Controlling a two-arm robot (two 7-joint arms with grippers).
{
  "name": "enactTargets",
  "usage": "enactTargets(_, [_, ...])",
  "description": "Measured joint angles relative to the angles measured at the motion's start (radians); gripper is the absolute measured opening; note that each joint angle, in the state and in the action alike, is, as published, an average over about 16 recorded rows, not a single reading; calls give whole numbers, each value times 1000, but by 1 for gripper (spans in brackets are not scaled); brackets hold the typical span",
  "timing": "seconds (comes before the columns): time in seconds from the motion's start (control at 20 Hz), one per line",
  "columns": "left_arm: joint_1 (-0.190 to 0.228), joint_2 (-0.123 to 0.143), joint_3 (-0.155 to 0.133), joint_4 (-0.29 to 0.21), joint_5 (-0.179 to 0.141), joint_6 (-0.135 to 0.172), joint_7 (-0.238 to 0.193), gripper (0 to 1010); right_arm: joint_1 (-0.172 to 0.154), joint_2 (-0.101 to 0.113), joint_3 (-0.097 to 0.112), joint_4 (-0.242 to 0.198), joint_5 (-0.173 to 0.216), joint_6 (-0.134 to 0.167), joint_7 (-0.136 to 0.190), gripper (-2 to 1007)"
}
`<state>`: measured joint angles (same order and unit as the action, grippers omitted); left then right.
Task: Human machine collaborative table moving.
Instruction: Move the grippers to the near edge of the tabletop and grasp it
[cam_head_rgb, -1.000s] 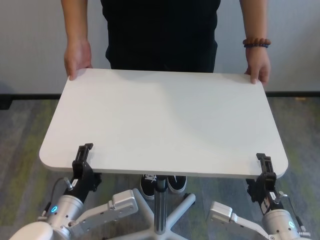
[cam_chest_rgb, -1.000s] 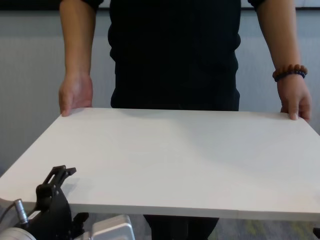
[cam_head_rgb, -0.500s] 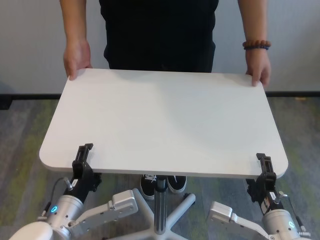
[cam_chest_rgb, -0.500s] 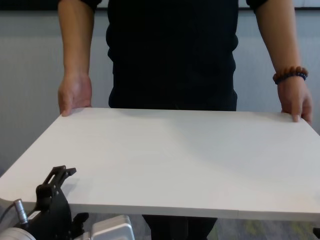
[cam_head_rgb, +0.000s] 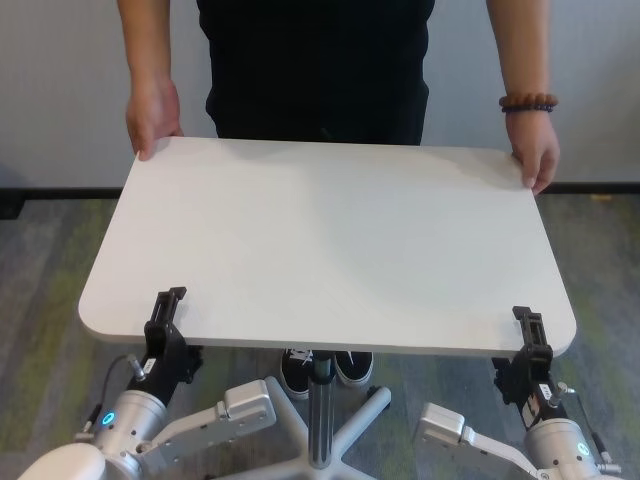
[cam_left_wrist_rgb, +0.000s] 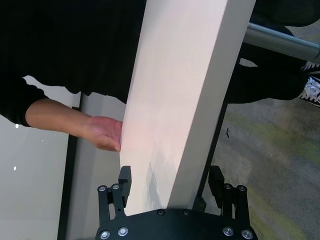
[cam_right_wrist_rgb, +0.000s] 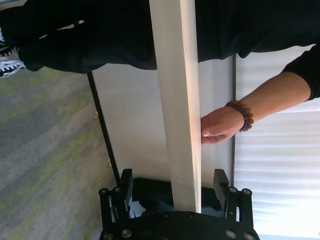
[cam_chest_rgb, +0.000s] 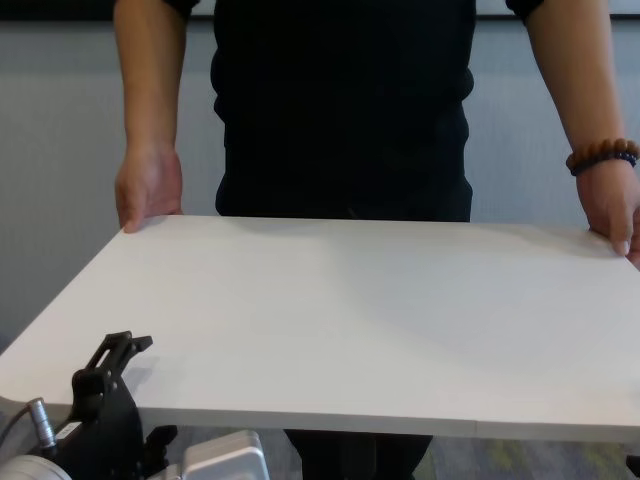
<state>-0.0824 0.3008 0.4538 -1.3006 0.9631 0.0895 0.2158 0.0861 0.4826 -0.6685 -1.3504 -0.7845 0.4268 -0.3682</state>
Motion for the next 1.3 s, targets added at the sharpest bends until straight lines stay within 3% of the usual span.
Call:
enactTargets(0.4, [0,1,0,-1,0,0,-1,973,0,0,0,0,0,0,0,1001])
enactTargets(0.65, [0,1,1,-1,0,0,-1,905,0,0,0,0,0,0,0,963])
enactTargets(0.95, [0,1,1,-1,0,0,-1,753,0,0,0,0,0,0,0,862])
enactTargets(1.3, [0,1,1,-1,0,0,0,548,0,0,0,0,0,0,0,665])
